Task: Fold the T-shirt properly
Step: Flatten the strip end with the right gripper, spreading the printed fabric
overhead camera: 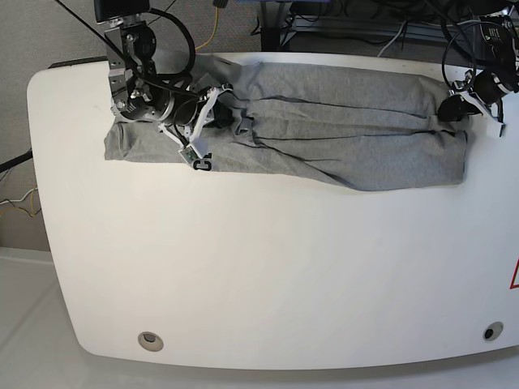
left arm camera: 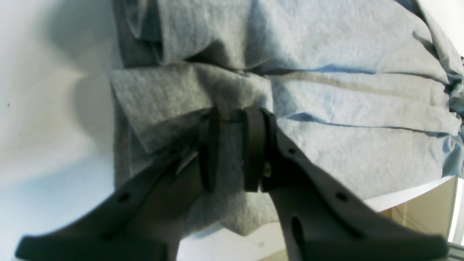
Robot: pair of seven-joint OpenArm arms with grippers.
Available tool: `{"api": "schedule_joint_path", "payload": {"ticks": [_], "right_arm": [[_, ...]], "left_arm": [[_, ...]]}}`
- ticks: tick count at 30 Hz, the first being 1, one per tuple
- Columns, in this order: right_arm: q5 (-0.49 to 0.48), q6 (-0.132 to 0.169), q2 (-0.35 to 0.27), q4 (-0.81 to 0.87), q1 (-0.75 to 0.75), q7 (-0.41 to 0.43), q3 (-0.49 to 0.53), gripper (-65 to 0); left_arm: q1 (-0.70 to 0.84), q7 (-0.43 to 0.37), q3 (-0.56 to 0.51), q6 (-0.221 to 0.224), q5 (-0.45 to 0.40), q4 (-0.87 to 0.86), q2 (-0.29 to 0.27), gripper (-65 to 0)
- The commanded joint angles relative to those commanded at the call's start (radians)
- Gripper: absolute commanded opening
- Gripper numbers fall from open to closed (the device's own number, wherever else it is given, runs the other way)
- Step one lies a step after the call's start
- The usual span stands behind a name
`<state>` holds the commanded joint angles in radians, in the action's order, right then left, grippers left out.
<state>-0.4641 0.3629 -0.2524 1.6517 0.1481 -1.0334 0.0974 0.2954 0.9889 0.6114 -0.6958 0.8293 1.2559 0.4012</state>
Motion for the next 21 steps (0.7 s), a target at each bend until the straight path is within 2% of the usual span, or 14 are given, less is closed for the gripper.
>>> {"api": "schedule_joint_path", "payload": {"ticks": [12, 21], "right_arm": [[0.003, 0.000, -0.008, -0.002, -0.080, -0.008, 0.000, -62.4], [-0.003, 0.000, -0.074, -0.002, -0.109, -0.008, 0.000, -62.2]], "left_arm": [[0.000, 0.000, 0.003, 0.000, 0.000, 0.000, 0.000, -54.1], [0.012, 0.000, 0.005, 0.000, 0.000, 0.002, 0.002, -54.1]]}}
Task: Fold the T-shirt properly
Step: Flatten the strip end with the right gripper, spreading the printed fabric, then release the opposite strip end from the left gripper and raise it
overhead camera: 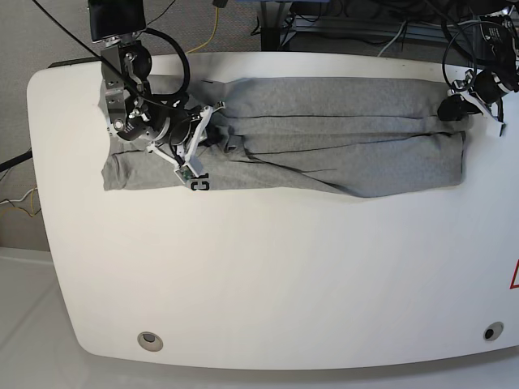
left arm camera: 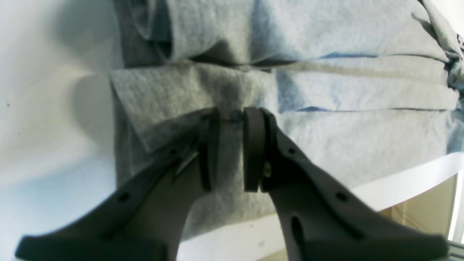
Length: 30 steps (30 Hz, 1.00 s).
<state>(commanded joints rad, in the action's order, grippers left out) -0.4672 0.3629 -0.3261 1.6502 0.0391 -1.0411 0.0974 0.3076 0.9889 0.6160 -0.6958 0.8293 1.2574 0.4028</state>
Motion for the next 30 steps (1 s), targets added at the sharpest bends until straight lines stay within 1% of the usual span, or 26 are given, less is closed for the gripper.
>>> {"api": "schedule_joint_path", "payload": {"ticks": [8, 15, 17, 22, 26, 30], "right_arm": [[0.000, 0.000, -0.012, 0.000, -0.003, 0.000, 0.000, -62.2], [0.000, 0.000, -0.003, 0.000, 0.002, 0.000, 0.000, -62.2], [0.000, 0.000, 0.008, 0.000, 0.002, 0.000, 0.002, -62.2], [0.000, 0.000, 0.014, 0.000, 0.002, 0.000, 0.002, -62.2], [0.000, 0.000, 0.014, 0.000, 0.002, 0.000, 0.002, -62.2], [0.000, 0.000, 0.014, 0.000, 0.002, 0.000, 0.002, -62.2]], "left_arm": [[0.000, 0.000, 0.002, 0.000, 0.000, 0.000, 0.000, -54.1], [-0.002, 0.000, 0.002, 0.000, 0.002, 0.002, 0.000, -54.1], [-0.003, 0.000, 0.002, 0.000, 0.002, 0.003, 0.002, -54.1], [-0.006, 0.000, 0.003, 0.000, 0.005, 0.005, 0.032, -54.1], [-0.028, 0.002, 0.003, 0.000, 0.008, 0.028, 0.038, -53.6], [-0.031, 0.005, 0.018, 0.000, 0.008, 0.095, 0.044, -53.5]]}}
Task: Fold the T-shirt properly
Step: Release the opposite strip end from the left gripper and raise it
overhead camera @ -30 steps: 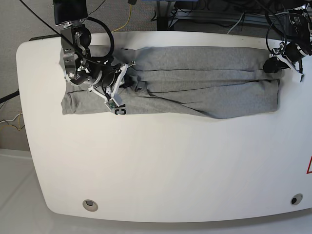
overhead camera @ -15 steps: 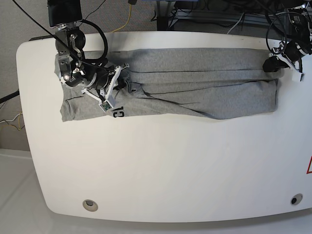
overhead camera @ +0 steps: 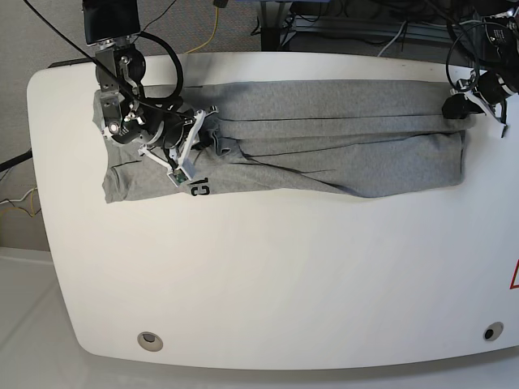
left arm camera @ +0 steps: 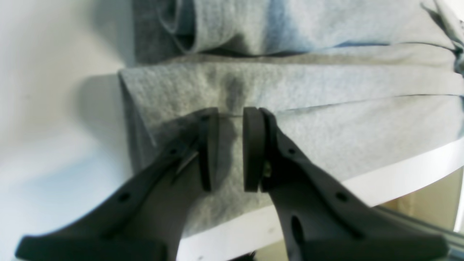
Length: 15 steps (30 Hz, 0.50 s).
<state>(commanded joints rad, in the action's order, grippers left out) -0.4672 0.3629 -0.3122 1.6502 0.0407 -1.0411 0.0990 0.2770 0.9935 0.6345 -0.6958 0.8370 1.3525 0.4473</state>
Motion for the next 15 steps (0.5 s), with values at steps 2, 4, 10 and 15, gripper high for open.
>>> {"api": "schedule_joint_path", "payload": {"ticks": [2, 4, 10, 15], "right_arm": [[0.000, 0.000, 0.000, 0.000, 0.000, 0.000, 0.000, -62.2], [0.000, 0.000, 0.000, 0.000, 0.000, 0.000, 0.000, -62.2], [0.002, 0.000, 0.002, 0.000, 0.002, 0.000, 0.000, -62.2], [0.002, 0.000, 0.002, 0.000, 0.002, 0.000, 0.000, -62.2]], "left_arm": [[0.002, 0.002, 0.031, 0.000, 0.000, 0.046, -0.002, -53.5], [0.002, 0.012, 0.060, 0.000, 0.000, 0.095, -0.003, -53.1], [-0.003, 0.072, 0.135, 0.000, 0.000, 0.189, -0.003, -43.1], [-0.018, 0.120, 0.199, 0.000, 0.000, 0.236, -0.005, -34.0]]}}
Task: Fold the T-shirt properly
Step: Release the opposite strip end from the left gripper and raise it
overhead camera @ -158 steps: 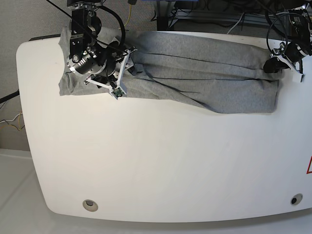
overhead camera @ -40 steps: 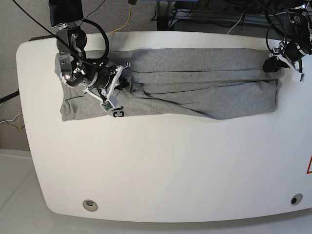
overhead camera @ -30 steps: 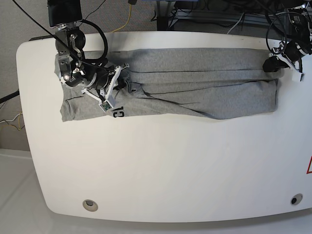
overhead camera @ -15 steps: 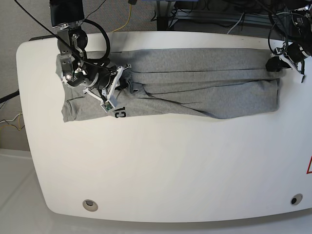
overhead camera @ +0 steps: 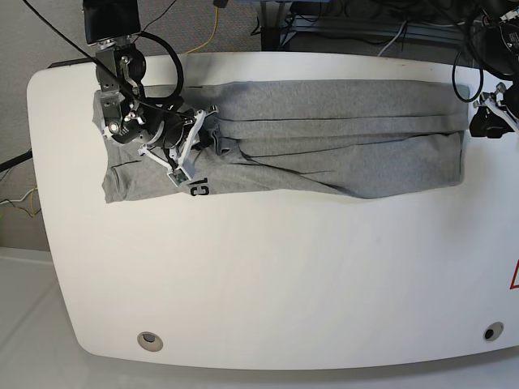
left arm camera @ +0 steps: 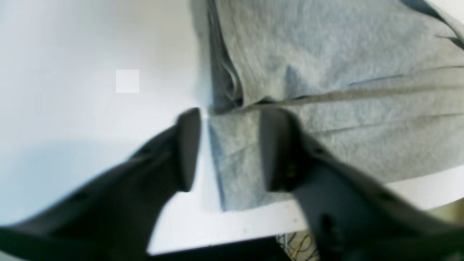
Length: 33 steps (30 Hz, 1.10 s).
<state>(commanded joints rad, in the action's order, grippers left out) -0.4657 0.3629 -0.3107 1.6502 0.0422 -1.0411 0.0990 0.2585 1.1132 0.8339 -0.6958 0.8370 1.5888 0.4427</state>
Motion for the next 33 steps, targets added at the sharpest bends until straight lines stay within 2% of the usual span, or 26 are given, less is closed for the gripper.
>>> {"api": "schedule_joint_path", "payload": {"ticks": [4, 9, 15, 25, 33], "right_arm": [[0.000, 0.000, 0.000, 0.000, 0.000, 0.000, 0.000, -62.2], [0.000, 0.000, 0.000, 0.000, 0.000, 0.000, 0.000, -62.2], [0.000, 0.000, 0.000, 0.000, 0.000, 0.000, 0.002, -62.2], [0.000, -0.005, 0.000, 0.000, -0.003, 0.000, 0.064, -62.2], [0.000, -0.005, 0.000, 0.000, -0.003, 0.000, 0.069, -62.2]], "left_arm": [[-0.003, 0.014, 0.028, 0.000, 0.000, 0.005, 0.002, -29.7], [-0.003, 0.009, 0.031, -0.002, -0.006, 0.003, 0.005, -27.8], [-0.003, 0.009, 0.031, -0.002, -0.017, 0.002, 0.005, -27.8], [-0.006, 0.009, 0.031, -0.002, -0.107, -0.002, -0.002, -27.8], [-0.008, -0.021, 0.025, -0.002, -0.132, -0.141, 0.003, -27.6]]}}
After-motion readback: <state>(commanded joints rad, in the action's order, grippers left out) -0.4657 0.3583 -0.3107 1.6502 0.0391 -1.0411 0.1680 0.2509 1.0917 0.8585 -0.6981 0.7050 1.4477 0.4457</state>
